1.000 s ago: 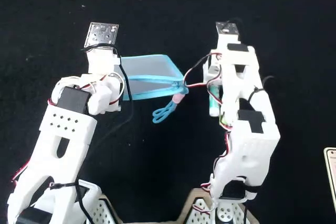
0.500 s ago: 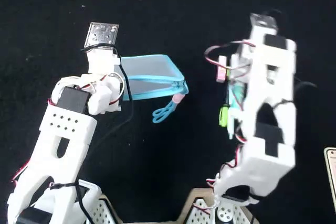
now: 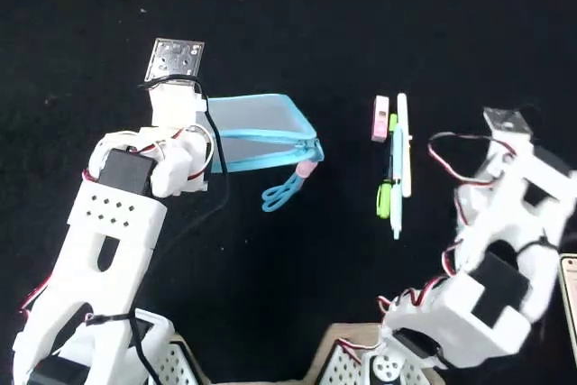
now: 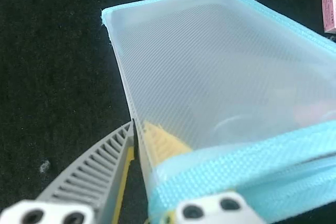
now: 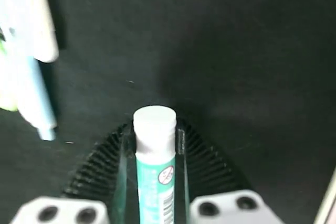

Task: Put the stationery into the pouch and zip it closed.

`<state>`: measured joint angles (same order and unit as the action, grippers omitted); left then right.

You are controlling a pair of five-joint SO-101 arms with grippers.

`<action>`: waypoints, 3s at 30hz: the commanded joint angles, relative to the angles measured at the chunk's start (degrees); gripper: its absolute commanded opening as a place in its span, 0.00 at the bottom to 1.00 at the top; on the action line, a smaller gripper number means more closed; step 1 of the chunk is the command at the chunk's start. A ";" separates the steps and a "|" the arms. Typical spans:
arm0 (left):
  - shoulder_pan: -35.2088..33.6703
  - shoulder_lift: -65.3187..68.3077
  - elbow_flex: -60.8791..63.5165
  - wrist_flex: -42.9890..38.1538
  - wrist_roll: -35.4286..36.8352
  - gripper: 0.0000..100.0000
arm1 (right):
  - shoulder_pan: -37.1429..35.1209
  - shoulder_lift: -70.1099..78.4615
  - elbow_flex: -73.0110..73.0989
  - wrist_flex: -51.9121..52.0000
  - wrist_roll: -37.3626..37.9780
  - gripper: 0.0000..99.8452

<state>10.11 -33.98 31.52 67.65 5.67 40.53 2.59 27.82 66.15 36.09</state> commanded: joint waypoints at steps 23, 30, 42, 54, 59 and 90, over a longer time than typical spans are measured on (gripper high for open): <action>1.80 0.35 1.98 -0.26 0.79 0.03 | 1.85 -3.82 3.30 -1.85 8.79 0.13; 1.36 0.35 1.98 -0.26 0.79 0.03 | -0.97 -3.47 1.98 -1.49 8.79 0.13; 1.36 0.35 1.98 0.00 0.79 0.03 | -0.62 -3.38 3.82 -1.93 15.47 0.13; 1.71 0.35 3.03 -0.26 0.79 0.03 | 0.26 4.18 4.35 -7.21 15.30 0.13; 1.71 0.35 3.03 -0.35 0.79 0.03 | 1.49 3.65 1.63 -5.01 14.07 0.07; 1.45 0.35 3.03 -0.35 0.79 0.03 | -55.38 -61.67 -9.10 8.18 -36.22 0.01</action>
<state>10.20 -34.07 32.48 67.38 5.67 -5.01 -56.22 18.86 81.10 2.42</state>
